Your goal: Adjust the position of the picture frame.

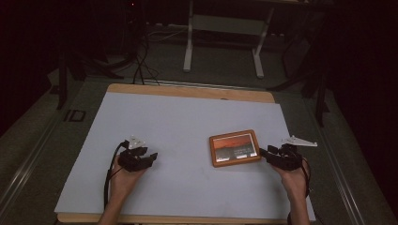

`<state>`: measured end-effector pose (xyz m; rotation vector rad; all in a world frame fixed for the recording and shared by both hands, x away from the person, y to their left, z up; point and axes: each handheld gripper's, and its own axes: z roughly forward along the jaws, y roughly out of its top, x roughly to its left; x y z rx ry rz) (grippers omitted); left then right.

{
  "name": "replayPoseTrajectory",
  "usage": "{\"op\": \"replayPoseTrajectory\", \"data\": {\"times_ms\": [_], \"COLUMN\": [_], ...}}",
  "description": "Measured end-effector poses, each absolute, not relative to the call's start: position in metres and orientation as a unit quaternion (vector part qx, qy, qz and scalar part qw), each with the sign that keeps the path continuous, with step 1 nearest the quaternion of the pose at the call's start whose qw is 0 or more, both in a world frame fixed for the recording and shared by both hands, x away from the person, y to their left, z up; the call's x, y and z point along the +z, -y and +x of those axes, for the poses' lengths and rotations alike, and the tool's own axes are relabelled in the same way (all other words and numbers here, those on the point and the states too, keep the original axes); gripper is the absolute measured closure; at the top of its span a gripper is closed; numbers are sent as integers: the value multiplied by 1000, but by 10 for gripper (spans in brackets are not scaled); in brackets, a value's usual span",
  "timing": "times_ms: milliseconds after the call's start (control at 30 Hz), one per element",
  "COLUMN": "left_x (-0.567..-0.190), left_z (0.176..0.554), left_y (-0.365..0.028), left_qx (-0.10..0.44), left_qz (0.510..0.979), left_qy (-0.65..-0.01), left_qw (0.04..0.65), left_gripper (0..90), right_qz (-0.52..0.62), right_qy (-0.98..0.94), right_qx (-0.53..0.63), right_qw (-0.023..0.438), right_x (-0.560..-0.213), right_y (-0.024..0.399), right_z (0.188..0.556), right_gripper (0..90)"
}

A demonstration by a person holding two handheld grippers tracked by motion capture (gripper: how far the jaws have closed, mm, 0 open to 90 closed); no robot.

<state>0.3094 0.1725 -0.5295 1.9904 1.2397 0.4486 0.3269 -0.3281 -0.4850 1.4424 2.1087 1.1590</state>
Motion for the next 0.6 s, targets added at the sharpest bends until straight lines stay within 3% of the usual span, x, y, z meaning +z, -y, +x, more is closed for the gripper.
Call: {"op": "replayPoseTrajectory", "data": {"times_ms": [267,500,600], "left_x": [-524,-513,-503], "left_z": [312,322,333], "left_y": [-161,-145,-124], "left_qx": [159,147,142], "left_qz": [785,792,807], "left_qy": [-464,-442,-411], "left_qw": [379,396,399], "left_gripper": [493,493,493], "right_qz": [514,521,519], "right_qy": [-740,-734,-734], "right_qx": [404,412,418], "right_qw": [160,145,134], "right_x": [-489,-492,-493], "right_y": [315,316,318], "right_z": [321,324,325], "right_gripper": [461,510,585]}}
